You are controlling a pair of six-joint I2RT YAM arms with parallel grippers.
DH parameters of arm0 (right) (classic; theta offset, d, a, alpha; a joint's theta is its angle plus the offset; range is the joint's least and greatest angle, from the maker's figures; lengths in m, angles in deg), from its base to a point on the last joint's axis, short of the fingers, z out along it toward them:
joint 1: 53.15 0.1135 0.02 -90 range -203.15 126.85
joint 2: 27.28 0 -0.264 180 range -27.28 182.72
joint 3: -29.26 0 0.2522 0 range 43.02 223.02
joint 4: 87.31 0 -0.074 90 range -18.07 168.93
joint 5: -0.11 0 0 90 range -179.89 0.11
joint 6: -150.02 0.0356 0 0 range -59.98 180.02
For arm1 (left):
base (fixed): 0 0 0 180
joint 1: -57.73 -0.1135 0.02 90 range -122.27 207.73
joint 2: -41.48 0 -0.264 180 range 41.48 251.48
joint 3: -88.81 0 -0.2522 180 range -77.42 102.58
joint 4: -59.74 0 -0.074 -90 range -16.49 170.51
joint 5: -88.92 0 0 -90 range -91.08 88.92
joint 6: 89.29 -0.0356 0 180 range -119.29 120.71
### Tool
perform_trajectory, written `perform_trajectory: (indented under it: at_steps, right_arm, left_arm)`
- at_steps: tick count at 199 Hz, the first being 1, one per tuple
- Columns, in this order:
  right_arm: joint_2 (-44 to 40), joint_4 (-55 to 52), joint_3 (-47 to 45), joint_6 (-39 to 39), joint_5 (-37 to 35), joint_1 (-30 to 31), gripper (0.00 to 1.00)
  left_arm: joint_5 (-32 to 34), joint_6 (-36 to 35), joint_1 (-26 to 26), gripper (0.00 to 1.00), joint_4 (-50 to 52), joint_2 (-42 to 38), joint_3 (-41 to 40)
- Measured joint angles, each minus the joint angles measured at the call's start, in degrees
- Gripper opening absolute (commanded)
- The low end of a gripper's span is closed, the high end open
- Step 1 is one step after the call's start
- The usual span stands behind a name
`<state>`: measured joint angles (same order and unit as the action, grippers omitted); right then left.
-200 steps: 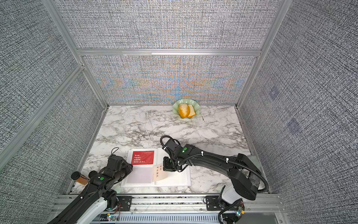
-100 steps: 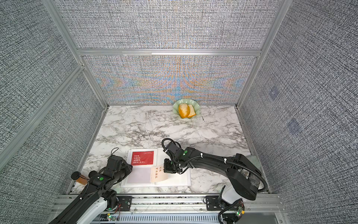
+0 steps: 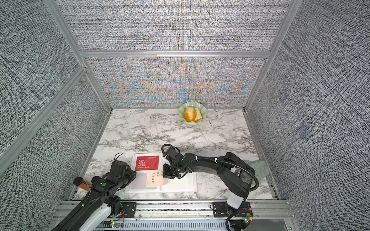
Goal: Place the photos into the photo albums
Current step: Insert the photo into the photo album.
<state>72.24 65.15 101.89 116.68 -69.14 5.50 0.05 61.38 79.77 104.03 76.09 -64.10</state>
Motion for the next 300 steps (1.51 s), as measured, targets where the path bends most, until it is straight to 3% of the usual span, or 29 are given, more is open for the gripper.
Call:
perform_trajectory:
  at_steps: [25, 48, 147, 237, 300]
  right_arm:
    - [0.2, 0.2, 0.6, -0.1, 0.3, 0.4, 0.20]
    - [-1.2, -1.2, 0.6, -0.5, 0.1, 0.5, 0.25]
    - [-3.8, -6.0, -1.8, -2.5, -1.9, -0.1, 0.26]
    - [1.7, -6.1, 4.0, -3.3, -0.6, 1.0, 0.26]
    - [-3.2, -9.3, 1.8, -4.9, -2.5, 0.7, 0.33]
  left_arm:
    - [0.0, 0.0, 0.0, 0.33, 0.5, -0.3, 0.0]
    - [0.4, 0.0, 0.0, 0.33, 1.0, -0.2, 0.2]
    - [1.7, 0.0, 0.0, 0.33, 2.4, -0.4, 0.5]
    - [1.9, 0.0, 0.0, 0.33, 2.5, -0.6, 0.6]
    - [1.9, 0.0, 0.0, 0.33, 2.6, -0.5, 0.6]
